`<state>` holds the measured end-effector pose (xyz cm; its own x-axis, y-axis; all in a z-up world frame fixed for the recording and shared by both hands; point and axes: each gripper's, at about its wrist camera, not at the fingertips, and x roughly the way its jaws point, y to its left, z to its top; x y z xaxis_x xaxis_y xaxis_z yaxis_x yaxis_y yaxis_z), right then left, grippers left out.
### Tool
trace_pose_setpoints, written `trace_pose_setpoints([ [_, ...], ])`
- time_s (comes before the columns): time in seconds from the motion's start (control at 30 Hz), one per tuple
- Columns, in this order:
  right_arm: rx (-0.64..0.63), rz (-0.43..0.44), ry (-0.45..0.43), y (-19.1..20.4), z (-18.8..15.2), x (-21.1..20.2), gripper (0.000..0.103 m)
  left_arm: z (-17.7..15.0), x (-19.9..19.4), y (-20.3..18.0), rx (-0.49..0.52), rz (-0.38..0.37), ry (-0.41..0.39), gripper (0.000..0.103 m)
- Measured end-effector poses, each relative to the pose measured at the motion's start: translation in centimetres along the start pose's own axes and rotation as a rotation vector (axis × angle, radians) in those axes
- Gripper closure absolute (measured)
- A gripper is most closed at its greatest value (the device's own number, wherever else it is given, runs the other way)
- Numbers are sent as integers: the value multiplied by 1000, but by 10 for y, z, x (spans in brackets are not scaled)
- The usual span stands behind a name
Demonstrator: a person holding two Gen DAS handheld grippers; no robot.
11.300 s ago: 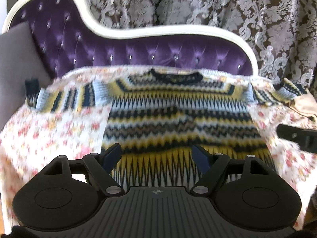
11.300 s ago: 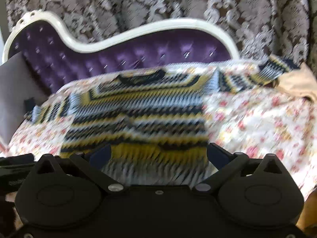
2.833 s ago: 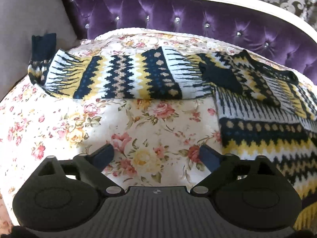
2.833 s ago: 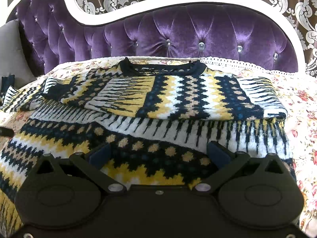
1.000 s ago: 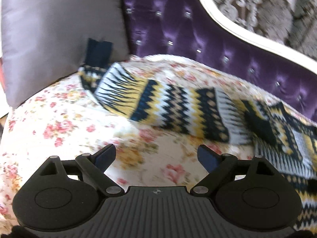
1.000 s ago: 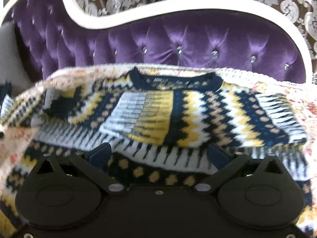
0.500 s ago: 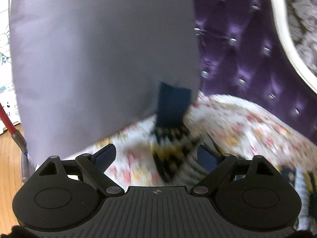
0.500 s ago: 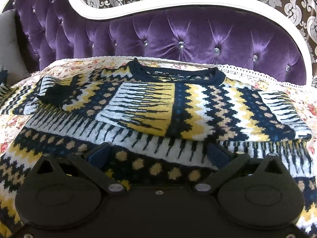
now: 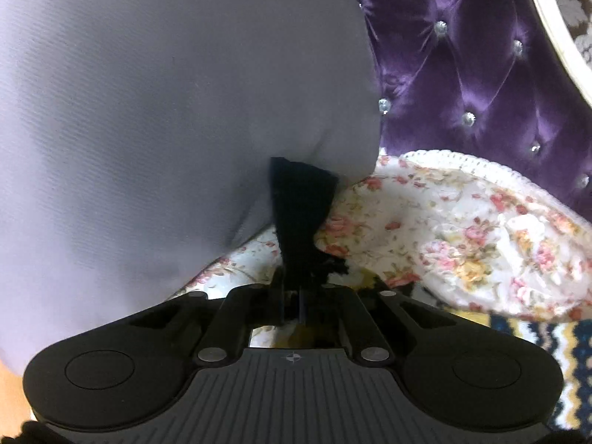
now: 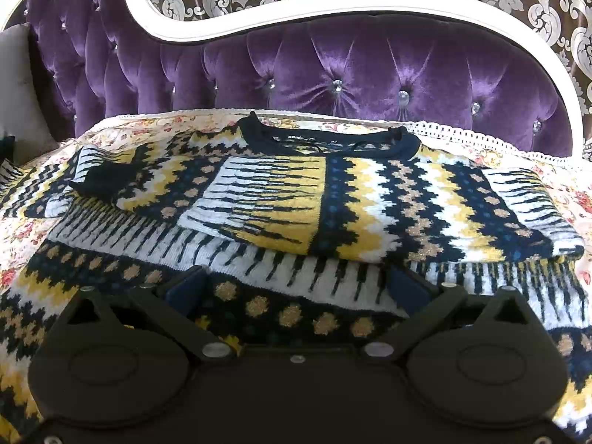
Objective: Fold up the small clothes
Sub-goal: 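Close the left gripper on the sleeve cuff and lift it, then lay the held sleeve across the sweater body and open the left gripper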
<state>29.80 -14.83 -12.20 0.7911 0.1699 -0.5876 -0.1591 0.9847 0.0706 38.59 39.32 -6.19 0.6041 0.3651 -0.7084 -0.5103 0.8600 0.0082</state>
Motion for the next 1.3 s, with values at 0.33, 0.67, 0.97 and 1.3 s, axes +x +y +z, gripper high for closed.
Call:
trace_pose_setpoints([
  [0.33,4,3,-3,0,1,0,0,19,-135,-42,-2,-178,-244,97],
  [0.67,18,12,-9,-1,0,-1,0,0,-233,-209,141,-580,-259,97],
  [0.97,48,35,-21,-6,-1,-1,0,-93,-202,-348,248,-792,18,93],
  [1.3,83,65,-36,-11,-1,-1,0,-122,-215,-356,325,-820,64,66],
])
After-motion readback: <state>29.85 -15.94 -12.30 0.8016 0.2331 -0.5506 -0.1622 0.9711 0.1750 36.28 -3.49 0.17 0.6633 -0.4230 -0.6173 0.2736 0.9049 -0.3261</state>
